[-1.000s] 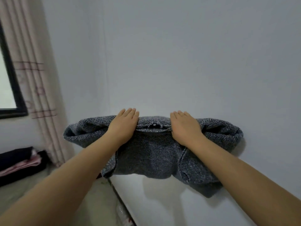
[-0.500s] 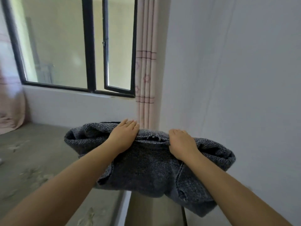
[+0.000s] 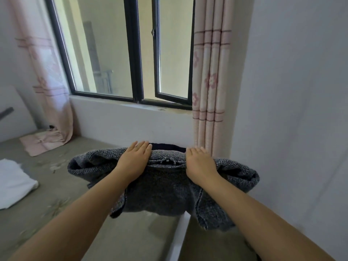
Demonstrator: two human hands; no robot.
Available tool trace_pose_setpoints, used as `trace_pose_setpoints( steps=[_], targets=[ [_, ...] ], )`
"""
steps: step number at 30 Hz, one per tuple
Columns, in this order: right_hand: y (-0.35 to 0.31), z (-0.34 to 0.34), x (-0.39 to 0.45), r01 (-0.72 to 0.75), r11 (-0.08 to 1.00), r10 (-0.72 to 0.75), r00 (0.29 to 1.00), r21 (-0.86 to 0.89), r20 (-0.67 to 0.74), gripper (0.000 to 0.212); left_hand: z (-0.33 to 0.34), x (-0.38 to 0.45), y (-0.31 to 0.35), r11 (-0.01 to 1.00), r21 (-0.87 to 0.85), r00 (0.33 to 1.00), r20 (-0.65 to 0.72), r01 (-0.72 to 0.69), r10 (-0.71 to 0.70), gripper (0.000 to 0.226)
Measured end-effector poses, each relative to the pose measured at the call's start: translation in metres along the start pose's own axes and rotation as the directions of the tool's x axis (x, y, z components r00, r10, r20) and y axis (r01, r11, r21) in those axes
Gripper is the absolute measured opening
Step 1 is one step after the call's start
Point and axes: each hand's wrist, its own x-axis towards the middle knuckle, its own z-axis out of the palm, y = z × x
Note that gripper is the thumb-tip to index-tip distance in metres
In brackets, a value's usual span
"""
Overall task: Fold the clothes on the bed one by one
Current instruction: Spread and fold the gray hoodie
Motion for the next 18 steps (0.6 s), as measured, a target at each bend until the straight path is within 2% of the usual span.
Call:
trace_pose_setpoints(
  steps=[6, 11, 18],
  targets=[
    [0.059, 0.062, 0.094, 0.112, 0.993, -0.116, 0.987, 0.042, 0.111, 0.056, 0.047, 0.097, 0.012, 0.998, -0.007, 0.991, 0.119, 0.067, -0.066, 0.058],
    [0.075, 0.105, 0.170, 0.187, 0.976, -0.206, 0.962, 0.113, 0.182, 0.052, 0.091, 0.160, 0.000, 0.990, 0.014, 0.970, 0.197, 0.142, -0.142, 0.058],
    [0.077, 0.174, 0.293, 0.236, 0.951, -0.295, 0.889, 0.201, 0.351, 0.027, 0.169, 0.272, -0.058, 0.998, 0.021, 0.927, 0.372, 0.052, -0.056, 0.068]
  ],
)
